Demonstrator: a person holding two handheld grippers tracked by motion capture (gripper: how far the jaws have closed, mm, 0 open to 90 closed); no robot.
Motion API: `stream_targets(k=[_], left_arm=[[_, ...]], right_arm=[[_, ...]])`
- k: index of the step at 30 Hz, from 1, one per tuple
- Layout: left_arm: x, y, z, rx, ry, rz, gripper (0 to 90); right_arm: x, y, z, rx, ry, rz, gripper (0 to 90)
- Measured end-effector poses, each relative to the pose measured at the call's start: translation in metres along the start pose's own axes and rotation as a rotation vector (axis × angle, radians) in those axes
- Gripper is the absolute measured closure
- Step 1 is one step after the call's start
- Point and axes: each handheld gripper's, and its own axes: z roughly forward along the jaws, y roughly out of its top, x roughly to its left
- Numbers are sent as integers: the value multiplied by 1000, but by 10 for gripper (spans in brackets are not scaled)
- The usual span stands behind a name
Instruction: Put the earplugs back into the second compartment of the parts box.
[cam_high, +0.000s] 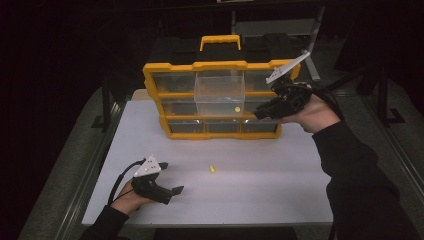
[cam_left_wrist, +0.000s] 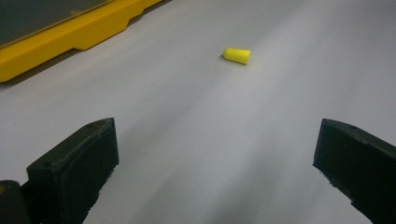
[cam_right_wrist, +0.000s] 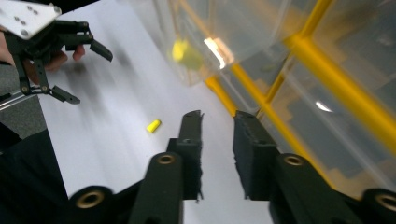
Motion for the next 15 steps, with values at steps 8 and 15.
stream_targets(k=[8,15], left_arm=[[0,0,0,-3,2,1,0],[0,0,0,-3,1,1,0]], right_arm=[[6,-24,27,2,-6,8,541],[12,-40,49,-1,-24,14,418]])
